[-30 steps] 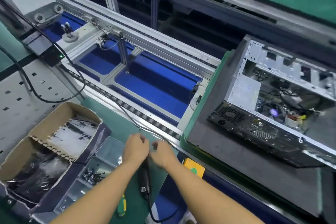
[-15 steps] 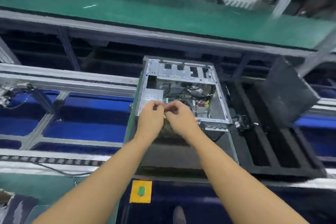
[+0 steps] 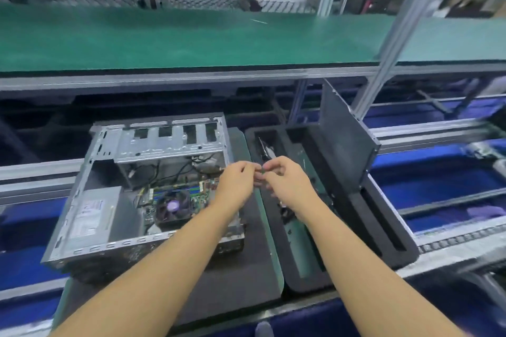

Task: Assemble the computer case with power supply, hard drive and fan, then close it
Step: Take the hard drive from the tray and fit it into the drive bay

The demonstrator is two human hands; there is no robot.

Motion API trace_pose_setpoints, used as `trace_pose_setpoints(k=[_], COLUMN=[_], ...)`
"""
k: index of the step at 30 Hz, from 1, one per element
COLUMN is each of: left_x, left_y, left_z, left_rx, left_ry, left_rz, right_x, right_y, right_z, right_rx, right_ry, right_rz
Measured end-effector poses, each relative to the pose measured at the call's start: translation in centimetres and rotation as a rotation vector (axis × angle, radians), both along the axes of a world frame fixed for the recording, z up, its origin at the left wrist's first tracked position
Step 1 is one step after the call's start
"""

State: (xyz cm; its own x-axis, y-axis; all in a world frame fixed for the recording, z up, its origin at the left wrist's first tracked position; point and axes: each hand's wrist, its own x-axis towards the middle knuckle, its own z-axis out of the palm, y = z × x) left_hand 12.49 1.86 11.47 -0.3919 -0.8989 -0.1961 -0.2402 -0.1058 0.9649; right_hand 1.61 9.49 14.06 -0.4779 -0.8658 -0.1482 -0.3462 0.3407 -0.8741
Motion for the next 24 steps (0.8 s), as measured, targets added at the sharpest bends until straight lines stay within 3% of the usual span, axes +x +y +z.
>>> trace_pose_setpoints(k=[7,12,18,24], left_x=[-8.4,-11.0,-14.1,-17.1], left_y=[-4.3,-7.7,-12.5,-16.0], left_z=[-3.6,-5.7,-9.2,-12.5], left_rx=[0.17,0.133,0.335,0.293], left_ry=[-0.115,-0.322,-0.332,-0.399], left_rz=[0.013,0.041,0.139,0.257], right_x=[-9.2,-12.8,-14.9,-16.0], right_y=[-3.7,-7.8,-12.5,-14.8], right_z=[-3.6,-6.6,-11.3,-14.8], right_rx=[0.09,0.143,0.264,0.315], right_ry=[-0.07,-0.185,-0.342,-0.438], right_rz=[0.022,0.006,0.001,-0.026])
